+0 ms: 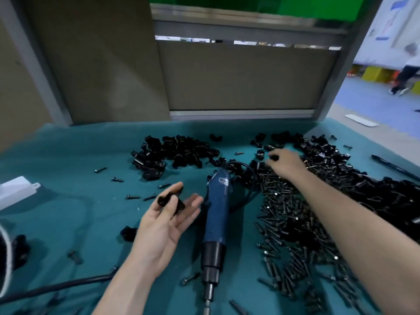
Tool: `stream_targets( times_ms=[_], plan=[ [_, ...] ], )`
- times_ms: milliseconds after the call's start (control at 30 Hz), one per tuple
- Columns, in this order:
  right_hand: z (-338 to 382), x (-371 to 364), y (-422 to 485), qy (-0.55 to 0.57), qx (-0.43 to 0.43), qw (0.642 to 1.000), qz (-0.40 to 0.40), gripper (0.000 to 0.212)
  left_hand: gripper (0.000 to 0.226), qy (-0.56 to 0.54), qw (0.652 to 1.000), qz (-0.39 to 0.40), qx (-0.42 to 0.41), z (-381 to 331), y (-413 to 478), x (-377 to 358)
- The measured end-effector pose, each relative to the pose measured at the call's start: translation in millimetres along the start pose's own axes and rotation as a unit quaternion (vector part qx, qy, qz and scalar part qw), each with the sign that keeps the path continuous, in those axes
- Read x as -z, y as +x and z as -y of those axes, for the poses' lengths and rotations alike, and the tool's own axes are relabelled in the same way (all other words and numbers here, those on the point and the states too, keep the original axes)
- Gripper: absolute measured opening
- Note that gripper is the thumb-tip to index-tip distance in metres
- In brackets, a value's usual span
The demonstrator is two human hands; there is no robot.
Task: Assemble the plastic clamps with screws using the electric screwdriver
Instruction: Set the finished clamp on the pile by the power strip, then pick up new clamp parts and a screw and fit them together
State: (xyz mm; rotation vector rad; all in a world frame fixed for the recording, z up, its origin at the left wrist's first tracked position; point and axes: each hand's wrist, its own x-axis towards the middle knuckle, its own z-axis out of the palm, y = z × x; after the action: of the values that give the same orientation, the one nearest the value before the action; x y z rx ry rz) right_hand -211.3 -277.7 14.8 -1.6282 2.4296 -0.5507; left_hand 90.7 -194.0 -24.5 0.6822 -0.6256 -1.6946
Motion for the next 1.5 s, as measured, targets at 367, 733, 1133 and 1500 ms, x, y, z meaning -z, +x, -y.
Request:
stream_targets(
  times_ms=[367, 733, 1133, 1500],
  plan=[
    [-5.5, -16.0, 13.1, -0.032, 0.006, 0.986, -0.165, 0.012, 0.048, -0.114, 0.988, 0.075, 0.079, -7.0, 2.6, 3.7],
    [59.7, 29.4, -179.1, 0.646, -0.06, 0.758, 0.061, 0.013, 0.024, -0.036, 0.994, 0.098, 0.033, -20.5, -23.5, -6.7],
    [110.2, -13.1, -280.6, 0.644, 0.05, 0.763, 0.023, 0.014, 0.028, 0.28, 0.95, 0.099, -0.099, -12.8, -105.0, 32.5],
    [107.4, -35.9, -287.6, 0.576, 0.157, 0.802, -0.016, 0.022, 0.037, 0.304, 0.943, 0.091, -0.101, -14.9, -109.7, 26.8]
  ],
)
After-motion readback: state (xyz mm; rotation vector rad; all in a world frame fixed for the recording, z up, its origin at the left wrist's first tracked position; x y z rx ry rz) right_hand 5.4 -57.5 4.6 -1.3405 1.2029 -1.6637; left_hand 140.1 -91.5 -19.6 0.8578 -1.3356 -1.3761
